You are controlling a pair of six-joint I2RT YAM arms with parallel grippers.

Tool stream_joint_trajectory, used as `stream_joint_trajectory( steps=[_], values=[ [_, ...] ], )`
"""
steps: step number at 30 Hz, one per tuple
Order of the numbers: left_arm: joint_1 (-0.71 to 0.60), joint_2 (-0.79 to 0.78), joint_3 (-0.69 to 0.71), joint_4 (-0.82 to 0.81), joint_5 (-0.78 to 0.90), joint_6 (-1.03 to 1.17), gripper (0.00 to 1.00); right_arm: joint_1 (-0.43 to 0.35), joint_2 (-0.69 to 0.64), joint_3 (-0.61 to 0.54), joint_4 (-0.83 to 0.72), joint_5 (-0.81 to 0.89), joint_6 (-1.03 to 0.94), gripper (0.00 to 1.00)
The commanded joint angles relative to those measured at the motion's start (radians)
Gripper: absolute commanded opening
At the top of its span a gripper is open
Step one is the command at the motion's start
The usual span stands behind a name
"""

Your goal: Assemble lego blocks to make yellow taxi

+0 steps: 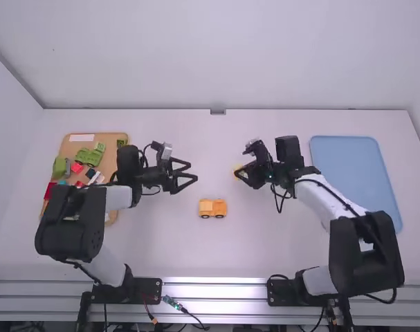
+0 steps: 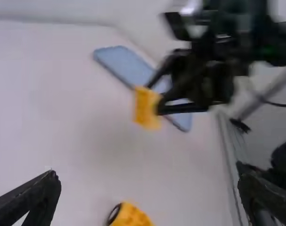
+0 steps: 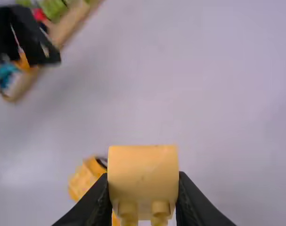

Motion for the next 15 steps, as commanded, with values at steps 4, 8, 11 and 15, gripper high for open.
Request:
stream_joint_trajectory(
  steps=[4, 8, 11, 15],
  values=[
    [-0.002, 0.002, 0.277, -0.63, -0.389, 0.424, 0.99, 0.106, -0.012, 0.186, -0.385, 0.446, -0.28, 0.0],
    [-0.009, 0.002, 0.448, -0.971, -0.498, 0.595, 0.99, 0.163, 0.056, 0.22, -0.518, 0.564, -0.359, 0.0],
    [-0.006, 0.002, 0.537, -1.116, -0.521, 0.686, 0.99, 0.196, 0.113, 0.217, -0.544, 0.634, -0.363, 0.0],
    [0.005, 0.002, 0.618, -1.207, -0.56, 0.726, 0.99, 0.233, 0.197, 0.217, -0.565, 0.644, -0.362, 0.0]
  ],
)
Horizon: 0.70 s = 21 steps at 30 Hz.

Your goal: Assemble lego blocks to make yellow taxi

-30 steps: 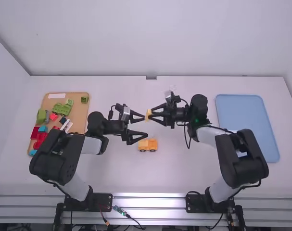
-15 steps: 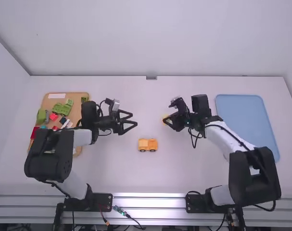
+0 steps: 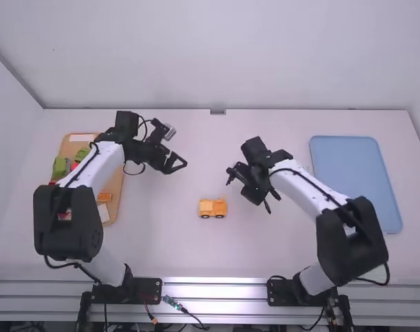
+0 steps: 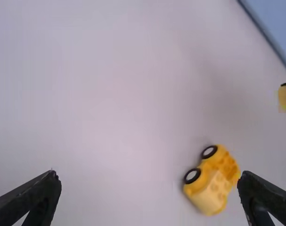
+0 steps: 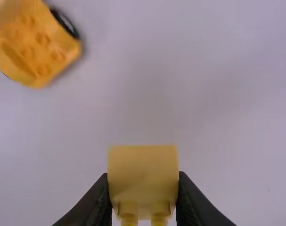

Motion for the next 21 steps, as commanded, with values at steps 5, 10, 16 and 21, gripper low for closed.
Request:
stream_joint_trajectory(
  steps=[5, 10, 16, 21],
  values=[
    [0.002, 0.002, 0.083, -0.015, -0.059, 0.079, 0.99, 0.061, 0.134, 0.011, -0.001, -0.004, 0.014, 0.0],
    [-0.001, 0.002, 0.092, 0.003, -0.059, 0.079, 0.99, 0.102, 0.195, 0.011, 0.004, -0.039, 0.084, 0.0],
    [-0.001, 0.002, 0.09, 0.03, -0.042, 0.079, 0.99, 0.155, 0.199, 0.033, 0.026, -0.024, 0.319, 0.0],
    [-0.001, 0.002, 0.09, 0.036, -0.025, 0.078, 0.99, 0.169, 0.199, 0.066, -0.049, -0.024, 0.586, 0.0]
  ],
)
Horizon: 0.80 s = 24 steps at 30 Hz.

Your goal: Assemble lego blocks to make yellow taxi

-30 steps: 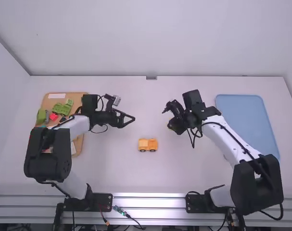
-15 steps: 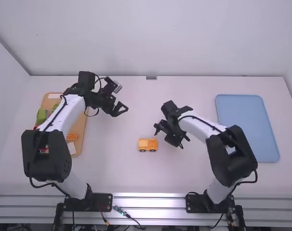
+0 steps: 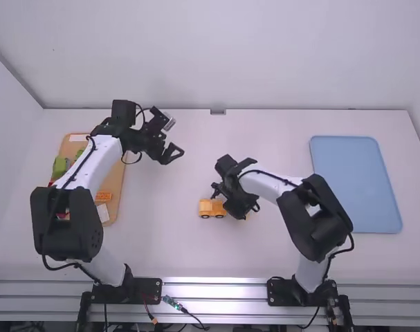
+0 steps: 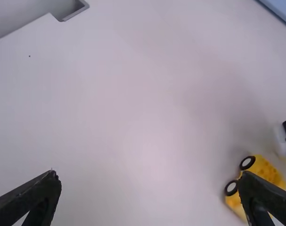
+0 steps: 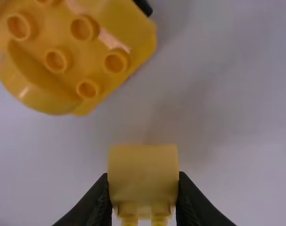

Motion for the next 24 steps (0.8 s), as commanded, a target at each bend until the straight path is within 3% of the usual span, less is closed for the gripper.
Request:
stream_joint_trajectory(
  steps=[1, 9, 14, 18, 24],
  values=[
    [-0.003, 0.002, 0.019, -0.002, 0.027, 0.015, 0.99, -0.001, 0.005, 0.031, -0.01, -0.003, 0.23, 0.0],
    [-0.003, 0.002, 0.019, -0.013, 0.017, 0.015, 0.99, -0.033, 0.005, 0.008, 0.081, 0.069, 0.625, 0.0],
    [-0.003, 0.002, 0.019, -0.011, 0.017, 0.015, 0.99, -0.089, 0.0, 0.01, 0.039, 0.143, 1.036, 0.0],
    [0.0, 0.002, 0.019, -0.011, 0.018, 0.015, 0.99, -0.158, -0.003, 0.01, -0.017, 0.092, 1.345, 0.0],
    [-0.001, 0.002, 0.019, -0.011, 0.02, 0.015, 0.99, -0.23, -0.001, 0.008, 0.008, -0.059, 1.572, 0.0]
  ],
)
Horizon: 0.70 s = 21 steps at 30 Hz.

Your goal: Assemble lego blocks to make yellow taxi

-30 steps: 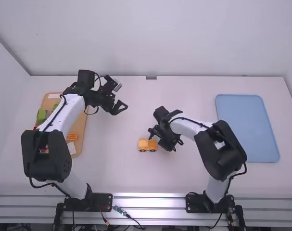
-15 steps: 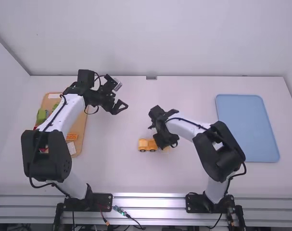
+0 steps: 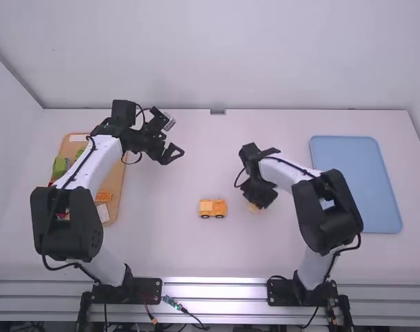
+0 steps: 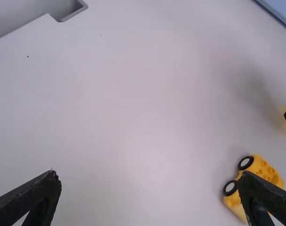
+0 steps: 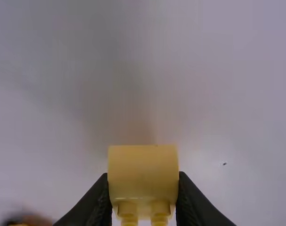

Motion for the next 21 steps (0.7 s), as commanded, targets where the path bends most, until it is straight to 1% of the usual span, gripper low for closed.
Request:
stream_joint_trajectory(
  steps=[1, 4, 5, 8, 13, 16, 17, 18, 19, 20, 21],
  values=[
    [-0.001, 0.002, 0.019, -0.006, 0.019, 0.014, 0.99, -0.015, -0.001, 0.0, 0.011, -0.083, 0.21, 0.0],
    [-0.001, 0.002, 0.019, -0.005, 0.019, 0.015, 0.99, -0.018, -0.001, -0.024, 0.064, -0.116, 0.279, 0.0],
    [-0.001, 0.002, 0.019, -0.003, 0.019, 0.015, 0.99, -0.016, -0.001, -0.051, 0.108, -0.117, 0.336, 0.0],
    [-0.001, 0.002, 0.019, -0.003, 0.018, 0.015, 0.99, -0.016, -0.001, -0.106, 0.177, -0.143, 0.436, 0.0],
    [0.005, 0.002, 0.019, -0.003, 0.019, 0.014, 0.99, -0.019, -0.002, -0.209, 0.311, -0.188, 0.558, 0.0],
    [0.0, 0.002, 0.019, -0.003, 0.019, 0.015, 0.99, -0.019, -0.002, -0.238, 0.348, -0.181, 0.595, 0.0],
    [0.0, 0.002, 0.019, -0.003, 0.019, 0.014, 0.99, -0.019, -0.002, -0.243, 0.357, -0.186, 0.594, 0.04],
    [0.001, 0.002, 0.019, -0.003, 0.019, 0.015, 0.99, -0.019, -0.002, -0.245, 0.357, -0.196, 0.583, 0.15],
    [0.003, 0.002, 0.019, -0.003, 0.019, 0.015, 0.99, -0.019, -0.002, -0.244, 0.362, -0.2, 0.575, 0.21],
    [0.006, 0.002, 0.019, -0.003, 0.019, 0.014, 0.99, -0.019, -0.002, -0.244, 0.378, -0.204, 0.547, 0.33],
    [0.001, 0.002, 0.019, -0.004, 0.022, 0.014, 0.99, -0.02, -0.002, -0.244, 0.398, -0.217, 0.508, 0.48]
  ],
)
